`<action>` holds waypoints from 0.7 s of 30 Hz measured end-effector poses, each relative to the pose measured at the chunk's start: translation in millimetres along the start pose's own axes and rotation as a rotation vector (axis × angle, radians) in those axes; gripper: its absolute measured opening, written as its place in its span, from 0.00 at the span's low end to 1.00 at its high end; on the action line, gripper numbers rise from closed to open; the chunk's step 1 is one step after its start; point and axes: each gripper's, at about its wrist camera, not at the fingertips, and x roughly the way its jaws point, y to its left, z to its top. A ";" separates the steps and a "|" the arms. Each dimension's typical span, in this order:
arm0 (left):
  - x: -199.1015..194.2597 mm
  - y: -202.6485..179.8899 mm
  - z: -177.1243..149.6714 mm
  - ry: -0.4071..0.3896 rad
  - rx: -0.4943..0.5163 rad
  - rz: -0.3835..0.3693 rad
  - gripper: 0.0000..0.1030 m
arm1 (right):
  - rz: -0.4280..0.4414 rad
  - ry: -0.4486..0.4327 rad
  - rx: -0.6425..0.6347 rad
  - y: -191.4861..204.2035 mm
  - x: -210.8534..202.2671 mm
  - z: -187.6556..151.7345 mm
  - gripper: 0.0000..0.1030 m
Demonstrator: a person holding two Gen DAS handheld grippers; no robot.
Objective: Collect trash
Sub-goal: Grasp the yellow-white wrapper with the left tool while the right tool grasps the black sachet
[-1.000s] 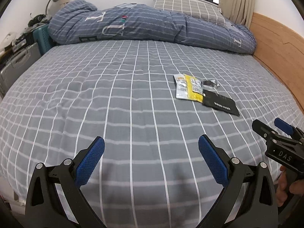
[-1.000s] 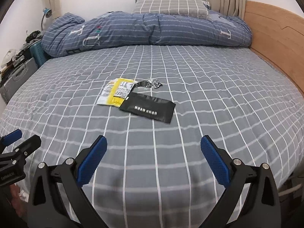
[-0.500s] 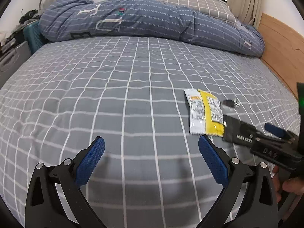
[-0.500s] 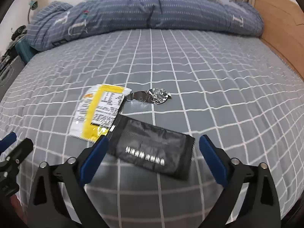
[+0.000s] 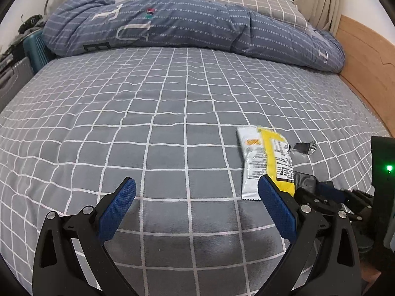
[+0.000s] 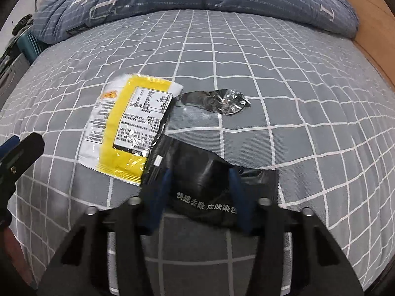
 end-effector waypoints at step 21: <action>49.4 -74.3 9.1 0.071 0.114 -0.086 0.94 | 0.005 -0.155 0.035 -67.0 -59.6 15.2 0.07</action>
